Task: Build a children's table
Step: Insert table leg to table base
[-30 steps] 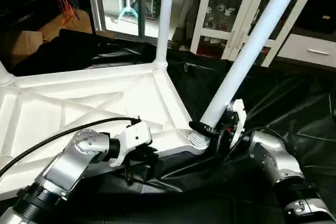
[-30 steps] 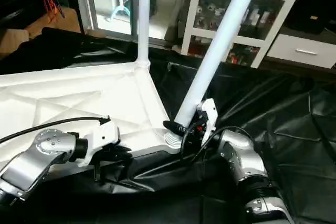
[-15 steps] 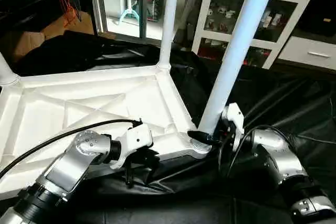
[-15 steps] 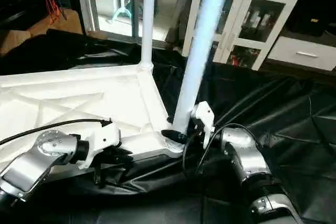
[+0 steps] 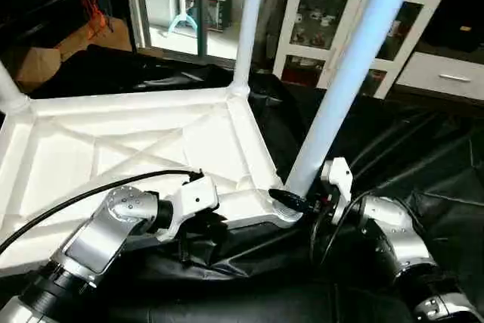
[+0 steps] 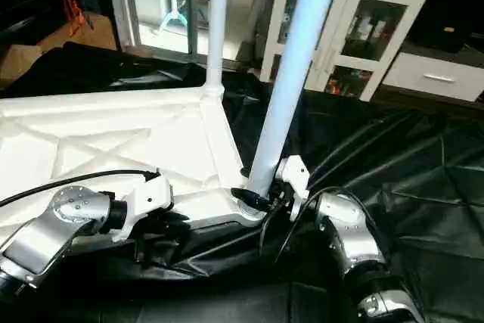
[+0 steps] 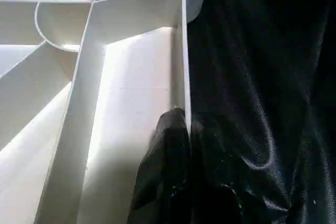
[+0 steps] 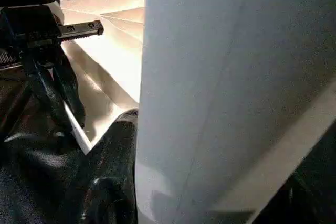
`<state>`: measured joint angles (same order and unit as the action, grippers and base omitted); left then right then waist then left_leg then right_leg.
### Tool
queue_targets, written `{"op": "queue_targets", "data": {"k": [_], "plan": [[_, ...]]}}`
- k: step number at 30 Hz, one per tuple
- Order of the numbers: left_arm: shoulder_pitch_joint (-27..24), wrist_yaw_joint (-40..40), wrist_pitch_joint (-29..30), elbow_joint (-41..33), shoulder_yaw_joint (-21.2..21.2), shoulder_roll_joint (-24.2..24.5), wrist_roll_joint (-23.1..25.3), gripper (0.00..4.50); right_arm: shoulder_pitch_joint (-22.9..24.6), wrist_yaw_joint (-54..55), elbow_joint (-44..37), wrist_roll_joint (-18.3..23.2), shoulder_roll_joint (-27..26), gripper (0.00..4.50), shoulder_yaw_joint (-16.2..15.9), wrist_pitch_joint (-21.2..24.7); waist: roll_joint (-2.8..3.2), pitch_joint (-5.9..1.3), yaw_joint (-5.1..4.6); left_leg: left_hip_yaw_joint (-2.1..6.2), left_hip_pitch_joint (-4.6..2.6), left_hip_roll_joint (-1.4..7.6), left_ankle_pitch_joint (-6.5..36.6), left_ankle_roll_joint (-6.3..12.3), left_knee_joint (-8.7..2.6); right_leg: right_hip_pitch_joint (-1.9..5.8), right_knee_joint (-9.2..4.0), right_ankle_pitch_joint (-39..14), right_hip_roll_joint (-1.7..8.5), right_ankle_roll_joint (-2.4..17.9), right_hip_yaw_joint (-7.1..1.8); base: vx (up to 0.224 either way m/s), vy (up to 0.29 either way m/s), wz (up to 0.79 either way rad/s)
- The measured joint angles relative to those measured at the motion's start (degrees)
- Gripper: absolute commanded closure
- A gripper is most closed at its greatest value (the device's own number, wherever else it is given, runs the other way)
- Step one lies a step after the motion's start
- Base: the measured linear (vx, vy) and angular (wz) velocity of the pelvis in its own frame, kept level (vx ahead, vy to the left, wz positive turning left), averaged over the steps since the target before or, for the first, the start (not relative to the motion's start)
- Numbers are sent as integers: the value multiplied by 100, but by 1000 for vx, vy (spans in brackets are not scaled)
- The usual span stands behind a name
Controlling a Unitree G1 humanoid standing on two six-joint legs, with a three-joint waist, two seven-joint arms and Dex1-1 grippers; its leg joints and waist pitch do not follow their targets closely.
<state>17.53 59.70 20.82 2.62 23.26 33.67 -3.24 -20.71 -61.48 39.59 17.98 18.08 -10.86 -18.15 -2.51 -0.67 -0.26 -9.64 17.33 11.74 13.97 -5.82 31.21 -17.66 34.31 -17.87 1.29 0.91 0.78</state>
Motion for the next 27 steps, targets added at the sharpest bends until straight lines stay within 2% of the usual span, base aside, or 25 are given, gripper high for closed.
{"op": "queue_targets", "data": {"k": [8,12,16,20,24,27], "plan": [[2,0,2,8,-5,3,12,450,1,25,151,4,-77,257,33,-225,-1,0,-5,0,-3,0,0,0,-5,0,0,0,0,0,0,0,0,0],[0,0,49,25,-41,7,-2,450,-32,208,246,4,-200,257,53,-237,-3,0,-31,0,-8,0,0,-1,-14,-1,1,0,0,0,0,0,0,0],[-2,-18,347,14,-123,-46,-62,450,-174,555,493,5,-457,256,98,-204,-4,1,-91,1,-10,0,1,-1,-18,-15,1,-5,0,-18,0,0,0,0],[100,-307,931,18,-215,-367,-53,450,-286,1359,623,-69,-664,254,146,-163,-1,4,-94,3,-11,0,0,-1,-18,-32,2,0,2,-22,-1,0,0,0],[373,-1171,1487,267,-211,-1310,146,450,-665,2973,1000,-514,-846,254,317,14,16,10,-77,-1,14,-13,0,0,-10,-51,1,1,15,-24,-12,0,0,0],[379,-1262,1553,224,-194,-1382,141,450,-685,3108,1007,-574,-845,254,342,14,15,9,-84,0,13,-12,0,0,-10,-50,2,9,13,-31,-10,0,0,0]]}}
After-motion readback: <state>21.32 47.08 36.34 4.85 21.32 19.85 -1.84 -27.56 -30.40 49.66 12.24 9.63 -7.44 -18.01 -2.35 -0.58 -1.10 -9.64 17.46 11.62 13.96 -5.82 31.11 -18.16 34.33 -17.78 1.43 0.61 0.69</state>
